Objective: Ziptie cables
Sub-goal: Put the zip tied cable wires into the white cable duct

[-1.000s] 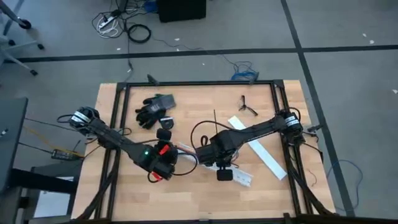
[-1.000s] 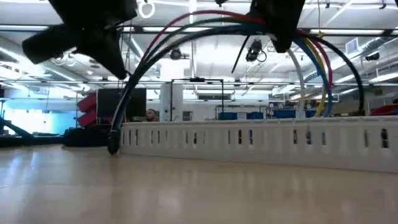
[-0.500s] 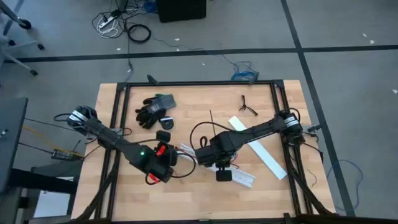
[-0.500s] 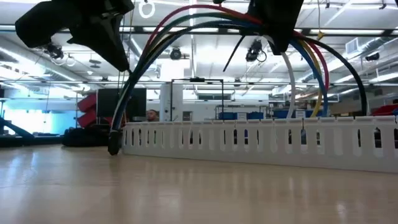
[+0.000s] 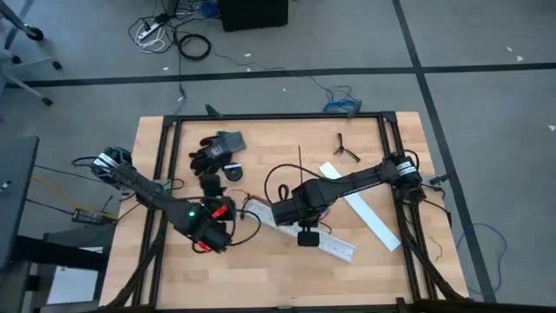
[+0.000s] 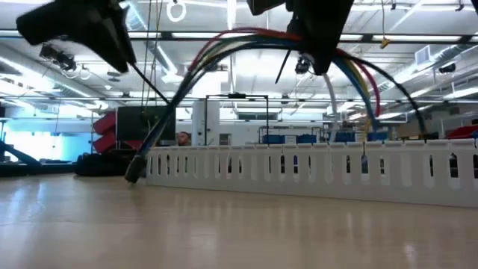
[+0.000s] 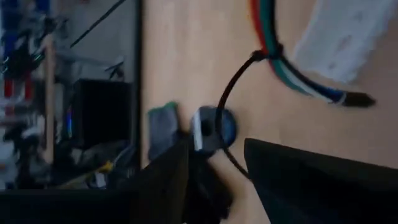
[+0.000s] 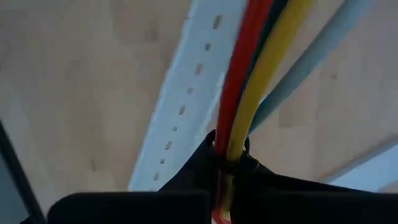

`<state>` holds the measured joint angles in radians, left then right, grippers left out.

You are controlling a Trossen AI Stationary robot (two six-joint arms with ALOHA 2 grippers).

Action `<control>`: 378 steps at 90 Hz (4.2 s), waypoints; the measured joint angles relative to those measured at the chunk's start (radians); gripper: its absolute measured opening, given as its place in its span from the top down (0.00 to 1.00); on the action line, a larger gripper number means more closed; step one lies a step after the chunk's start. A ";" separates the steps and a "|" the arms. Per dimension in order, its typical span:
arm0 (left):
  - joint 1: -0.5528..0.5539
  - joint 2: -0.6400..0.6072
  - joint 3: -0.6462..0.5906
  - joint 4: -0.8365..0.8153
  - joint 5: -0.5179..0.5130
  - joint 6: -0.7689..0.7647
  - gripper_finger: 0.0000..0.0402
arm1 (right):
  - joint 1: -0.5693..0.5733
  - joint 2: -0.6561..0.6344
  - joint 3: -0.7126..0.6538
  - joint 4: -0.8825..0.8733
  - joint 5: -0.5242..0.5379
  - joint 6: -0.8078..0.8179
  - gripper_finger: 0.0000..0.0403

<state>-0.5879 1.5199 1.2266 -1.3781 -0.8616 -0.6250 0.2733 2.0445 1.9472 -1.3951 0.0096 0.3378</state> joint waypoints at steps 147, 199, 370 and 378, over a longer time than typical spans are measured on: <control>0.077 -0.106 -0.668 1.557 0.306 0.331 0.62 | 0.112 -0.003 0.099 -0.148 -0.149 0.162 0.97; 0.230 0.015 -0.726 1.836 0.662 0.417 0.62 | 0.125 -0.003 0.099 -0.136 -0.150 0.166 0.97; 0.274 0.097 -0.706 1.800 0.563 0.495 1.00 | 0.139 -0.003 0.098 -0.140 -0.141 0.216 0.97; 0.272 0.038 -0.707 1.721 0.538 0.466 1.00 | 0.140 -0.003 0.098 -0.156 -0.145 0.242 0.97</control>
<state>-0.3156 1.5584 0.5198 0.3426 -0.3233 -0.1587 0.4133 2.0415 2.0457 -1.5511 -0.1354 0.5799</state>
